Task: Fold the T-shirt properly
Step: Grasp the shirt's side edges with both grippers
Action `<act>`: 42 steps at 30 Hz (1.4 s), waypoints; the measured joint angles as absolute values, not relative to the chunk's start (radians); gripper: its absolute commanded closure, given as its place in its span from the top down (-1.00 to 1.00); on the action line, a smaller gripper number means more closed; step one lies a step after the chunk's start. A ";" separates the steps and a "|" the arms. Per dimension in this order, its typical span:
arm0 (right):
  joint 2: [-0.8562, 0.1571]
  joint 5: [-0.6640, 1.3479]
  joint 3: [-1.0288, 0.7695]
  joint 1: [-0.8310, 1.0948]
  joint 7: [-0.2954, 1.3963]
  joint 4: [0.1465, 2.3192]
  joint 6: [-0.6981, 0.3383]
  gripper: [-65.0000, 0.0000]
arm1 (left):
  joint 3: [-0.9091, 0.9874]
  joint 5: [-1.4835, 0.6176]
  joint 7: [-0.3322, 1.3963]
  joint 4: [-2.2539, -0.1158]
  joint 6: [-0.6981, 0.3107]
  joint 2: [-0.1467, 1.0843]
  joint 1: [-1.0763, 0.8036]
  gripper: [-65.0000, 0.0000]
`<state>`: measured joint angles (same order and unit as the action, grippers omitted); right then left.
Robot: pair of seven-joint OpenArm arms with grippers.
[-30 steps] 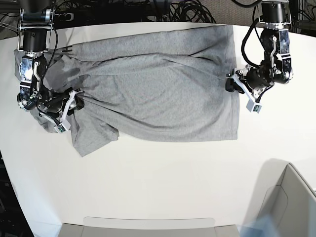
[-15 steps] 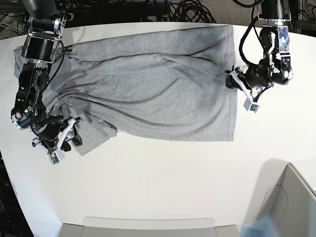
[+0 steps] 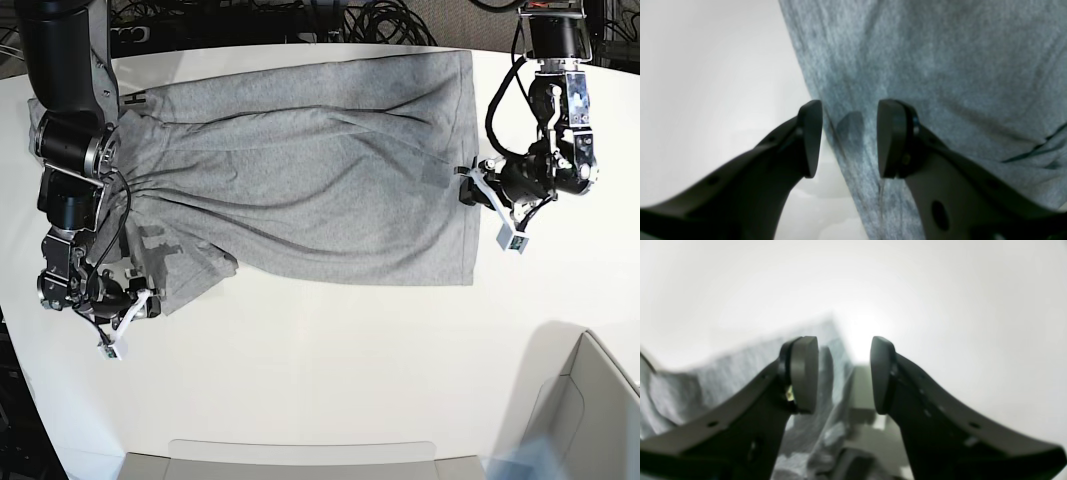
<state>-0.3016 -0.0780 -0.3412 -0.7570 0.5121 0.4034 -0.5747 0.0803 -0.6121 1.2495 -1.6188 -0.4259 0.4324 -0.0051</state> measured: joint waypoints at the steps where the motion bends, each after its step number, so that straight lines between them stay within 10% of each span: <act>1: -0.302 -0.080 -0.339 -0.756 0.484 0.384 -0.524 -0.21 | 0.080 -0.610 1.250 -1.619 -0.426 0.432 -0.006 -0.19; 25: -0.260 -0.052 -0.241 -0.729 0.429 0.339 -0.516 -0.21 | 0.314 -0.604 1.143 -1.588 -0.423 0.364 0.038 -0.04; 42: -0.261 -0.045 -0.241 -0.726 0.429 0.340 -0.524 -0.21 | 0.044 -0.612 0.813 -0.981 -0.355 0.359 0.365 -0.04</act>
